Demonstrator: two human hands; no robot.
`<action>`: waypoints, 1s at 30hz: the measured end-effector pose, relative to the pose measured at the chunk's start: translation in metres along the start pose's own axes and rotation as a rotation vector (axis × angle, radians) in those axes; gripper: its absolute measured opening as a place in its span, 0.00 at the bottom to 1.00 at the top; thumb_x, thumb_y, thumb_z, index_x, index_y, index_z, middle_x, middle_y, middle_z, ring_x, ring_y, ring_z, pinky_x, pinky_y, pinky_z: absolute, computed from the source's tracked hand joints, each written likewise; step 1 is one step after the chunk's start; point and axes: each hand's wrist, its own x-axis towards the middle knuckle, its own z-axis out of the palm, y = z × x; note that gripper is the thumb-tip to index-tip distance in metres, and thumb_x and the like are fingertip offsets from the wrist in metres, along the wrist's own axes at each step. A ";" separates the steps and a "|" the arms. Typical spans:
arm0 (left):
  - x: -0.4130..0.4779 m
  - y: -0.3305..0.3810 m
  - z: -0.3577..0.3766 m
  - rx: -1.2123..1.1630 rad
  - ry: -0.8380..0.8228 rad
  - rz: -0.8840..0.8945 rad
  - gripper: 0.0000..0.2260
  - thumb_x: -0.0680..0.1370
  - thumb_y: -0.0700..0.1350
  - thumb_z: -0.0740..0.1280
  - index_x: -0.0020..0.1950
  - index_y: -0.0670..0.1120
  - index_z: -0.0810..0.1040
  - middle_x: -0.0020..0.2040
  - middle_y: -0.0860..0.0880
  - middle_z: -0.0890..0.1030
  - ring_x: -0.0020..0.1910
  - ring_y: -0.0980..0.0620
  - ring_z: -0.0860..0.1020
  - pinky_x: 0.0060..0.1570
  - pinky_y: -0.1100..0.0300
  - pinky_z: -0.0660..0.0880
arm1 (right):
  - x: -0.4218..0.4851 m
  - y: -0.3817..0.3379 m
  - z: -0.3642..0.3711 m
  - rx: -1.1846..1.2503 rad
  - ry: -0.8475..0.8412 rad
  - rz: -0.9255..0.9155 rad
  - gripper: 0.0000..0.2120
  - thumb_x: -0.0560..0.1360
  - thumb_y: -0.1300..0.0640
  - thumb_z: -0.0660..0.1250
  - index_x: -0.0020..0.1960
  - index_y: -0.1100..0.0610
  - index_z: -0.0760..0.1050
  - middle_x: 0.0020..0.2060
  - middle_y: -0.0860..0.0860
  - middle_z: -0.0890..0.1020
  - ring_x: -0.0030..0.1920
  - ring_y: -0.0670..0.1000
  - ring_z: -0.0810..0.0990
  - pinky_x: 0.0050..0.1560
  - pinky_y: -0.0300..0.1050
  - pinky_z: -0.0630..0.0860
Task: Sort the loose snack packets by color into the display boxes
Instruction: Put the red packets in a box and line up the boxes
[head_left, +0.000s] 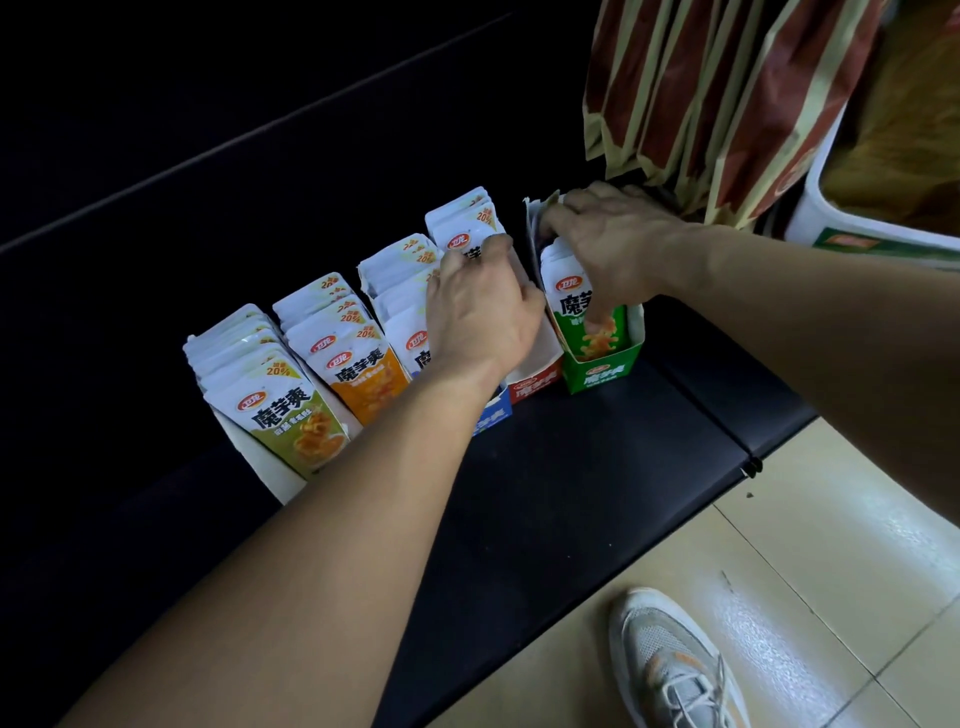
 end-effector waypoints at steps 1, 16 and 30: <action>0.001 0.000 0.003 -0.008 -0.012 0.007 0.22 0.80 0.50 0.63 0.74 0.48 0.69 0.59 0.44 0.80 0.65 0.43 0.70 0.61 0.50 0.69 | 0.000 -0.001 -0.003 0.016 -0.025 0.003 0.33 0.68 0.47 0.77 0.69 0.52 0.69 0.63 0.52 0.76 0.64 0.60 0.73 0.66 0.62 0.69; 0.069 0.004 0.004 -0.316 0.042 -0.017 0.11 0.81 0.48 0.66 0.62 0.54 0.81 0.56 0.51 0.84 0.57 0.49 0.80 0.57 0.54 0.77 | -0.036 -0.005 -0.010 0.055 -0.103 0.079 0.37 0.62 0.52 0.83 0.66 0.53 0.70 0.58 0.52 0.80 0.59 0.57 0.78 0.50 0.47 0.72; 0.098 0.023 0.004 -0.035 -0.096 0.077 0.08 0.74 0.48 0.75 0.48 0.59 0.78 0.50 0.52 0.84 0.49 0.50 0.82 0.48 0.54 0.80 | -0.041 -0.004 -0.015 0.076 -0.151 0.059 0.36 0.64 0.50 0.82 0.67 0.52 0.71 0.57 0.52 0.80 0.58 0.55 0.79 0.48 0.45 0.71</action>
